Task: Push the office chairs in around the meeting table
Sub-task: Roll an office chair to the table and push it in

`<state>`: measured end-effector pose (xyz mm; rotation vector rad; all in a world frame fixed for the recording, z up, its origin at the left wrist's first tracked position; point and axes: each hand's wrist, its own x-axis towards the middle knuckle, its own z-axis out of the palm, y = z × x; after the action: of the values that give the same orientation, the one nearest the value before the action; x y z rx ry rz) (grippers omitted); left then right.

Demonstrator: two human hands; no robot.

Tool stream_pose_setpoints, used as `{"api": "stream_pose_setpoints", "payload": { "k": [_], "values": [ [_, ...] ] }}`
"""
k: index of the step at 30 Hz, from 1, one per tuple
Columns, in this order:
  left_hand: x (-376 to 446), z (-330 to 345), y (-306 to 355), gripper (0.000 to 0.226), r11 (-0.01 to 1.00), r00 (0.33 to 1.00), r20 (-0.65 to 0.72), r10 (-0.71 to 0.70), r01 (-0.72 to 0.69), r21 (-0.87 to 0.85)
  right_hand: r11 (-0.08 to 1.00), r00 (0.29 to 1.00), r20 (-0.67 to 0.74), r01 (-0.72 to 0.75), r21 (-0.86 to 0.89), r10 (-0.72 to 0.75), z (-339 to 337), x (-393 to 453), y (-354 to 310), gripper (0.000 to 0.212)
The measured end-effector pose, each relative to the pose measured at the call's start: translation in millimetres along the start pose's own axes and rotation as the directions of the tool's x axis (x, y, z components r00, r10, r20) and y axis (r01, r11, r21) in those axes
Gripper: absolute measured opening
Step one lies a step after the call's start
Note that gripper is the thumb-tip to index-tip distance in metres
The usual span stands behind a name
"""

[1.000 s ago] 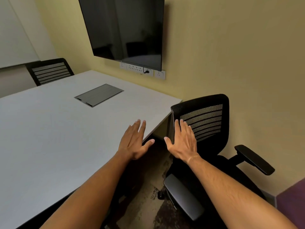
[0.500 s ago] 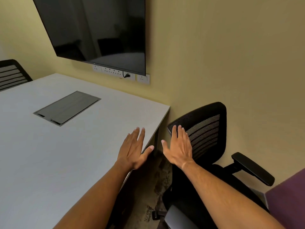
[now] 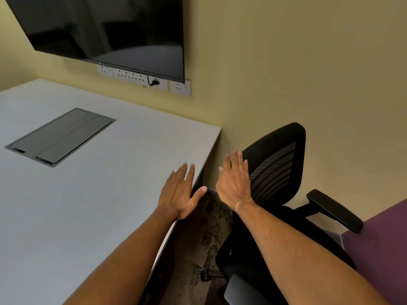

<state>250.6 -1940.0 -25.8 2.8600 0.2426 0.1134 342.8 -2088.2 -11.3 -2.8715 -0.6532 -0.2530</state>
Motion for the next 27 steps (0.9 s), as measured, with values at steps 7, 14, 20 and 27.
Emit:
{"api": "stream_pose_setpoints", "payload": {
  "k": [7, 14, 20, 27],
  "values": [
    [2, -9, 15, 0.094, 0.998, 0.998, -0.016, 0.059, -0.059, -0.012, 0.996, 0.997, -0.054, 0.063, 0.060, -0.060, 1, -31, -8, 0.053],
    [-23, -17, 19, 0.096, 0.996, 0.997, -0.028, 0.071, -0.070, 0.057, 0.987, 0.986, -0.088, 0.147, 0.058, -0.142, -5, -82, -14, 0.053],
    [-65, -18, 31, 0.102, 0.996, 1.000, -0.014, 0.004, -0.003, 0.092, 0.975, 0.972, -0.122, 0.209, 0.074, -0.199, -19, -138, -14, 0.057],
    [-124, -16, 76, 0.089, 0.998, 0.999, -0.038, -0.009, 0.012, 0.070, 0.953, 0.949, -0.123, 0.299, 0.057, -0.291, -37, -219, -4, 0.058]
  ]
}}
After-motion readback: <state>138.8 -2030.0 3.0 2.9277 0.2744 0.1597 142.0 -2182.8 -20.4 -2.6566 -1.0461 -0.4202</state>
